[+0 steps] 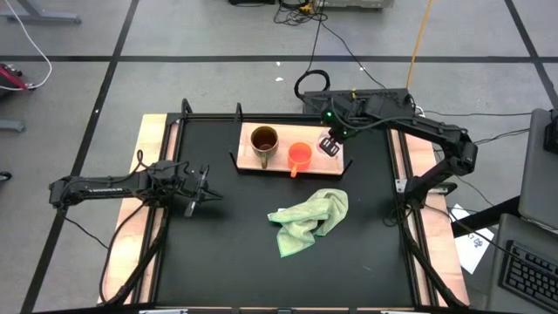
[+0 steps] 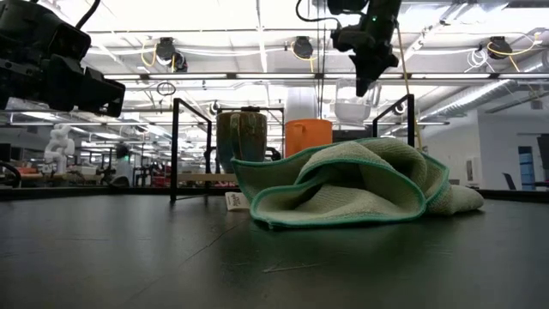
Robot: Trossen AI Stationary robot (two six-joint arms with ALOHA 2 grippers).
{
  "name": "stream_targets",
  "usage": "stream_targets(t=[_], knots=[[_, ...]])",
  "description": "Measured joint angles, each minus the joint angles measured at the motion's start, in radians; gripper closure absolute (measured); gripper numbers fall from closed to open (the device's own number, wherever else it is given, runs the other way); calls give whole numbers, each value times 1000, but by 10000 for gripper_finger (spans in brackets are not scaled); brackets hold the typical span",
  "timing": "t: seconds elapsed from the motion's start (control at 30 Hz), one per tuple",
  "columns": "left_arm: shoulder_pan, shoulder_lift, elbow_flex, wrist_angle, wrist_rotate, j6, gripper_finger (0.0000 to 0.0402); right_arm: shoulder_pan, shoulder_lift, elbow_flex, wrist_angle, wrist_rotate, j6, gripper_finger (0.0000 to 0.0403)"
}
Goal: Stack small to large cups/mugs on shelf
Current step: Put the transparent mug on the shelf
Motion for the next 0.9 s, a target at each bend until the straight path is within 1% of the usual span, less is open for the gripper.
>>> stream_targets(t=[0.17,0.23,0.4,0.5,0.73,0.9], knots=[[0,0,0,-5,0,0,376,-22,7,0,-1,-7,12,403],[0,0,0,-6,0,0,376,-31,6,0,-1,-29,20,403],[0,0,0,-6,0,0,376,-35,6,0,-2,-30,35,403],[0,0,0,-6,0,-2,376,-35,14,0,-6,-66,48,403],[0,0,0,-7,1,-12,376,-31,68,0,-24,-52,101,403],[0,0,0,-6,9,-19,376,-27,102,0,-32,-52,106,403]])
